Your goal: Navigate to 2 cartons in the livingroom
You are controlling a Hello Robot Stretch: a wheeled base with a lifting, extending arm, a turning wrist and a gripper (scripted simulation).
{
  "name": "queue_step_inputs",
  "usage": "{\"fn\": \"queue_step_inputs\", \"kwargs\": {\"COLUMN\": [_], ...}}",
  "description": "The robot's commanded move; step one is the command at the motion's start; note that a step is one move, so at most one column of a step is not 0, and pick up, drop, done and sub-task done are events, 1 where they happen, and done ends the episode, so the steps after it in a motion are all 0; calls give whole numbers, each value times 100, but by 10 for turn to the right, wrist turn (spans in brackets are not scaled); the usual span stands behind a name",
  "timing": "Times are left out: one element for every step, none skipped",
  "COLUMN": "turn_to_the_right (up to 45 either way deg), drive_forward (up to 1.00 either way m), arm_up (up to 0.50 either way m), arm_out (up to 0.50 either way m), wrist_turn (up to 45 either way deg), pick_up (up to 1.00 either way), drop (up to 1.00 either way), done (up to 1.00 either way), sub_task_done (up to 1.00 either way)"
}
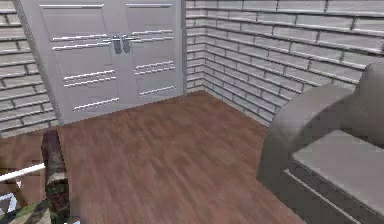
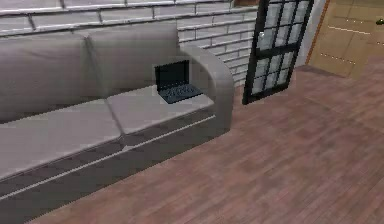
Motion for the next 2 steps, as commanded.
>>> {"fn": "queue_step_inputs", "kwargs": {"turn_to_the_right": [0, -300], "drive_forward": [60, 0], "arm_up": [0, 0], "arm_out": [0, 0], "wrist_turn": [0, 0], "pick_up": [0, 0], "drop": [0, 0], "done": [0, 0], "sub_task_done": [0, 0]}}
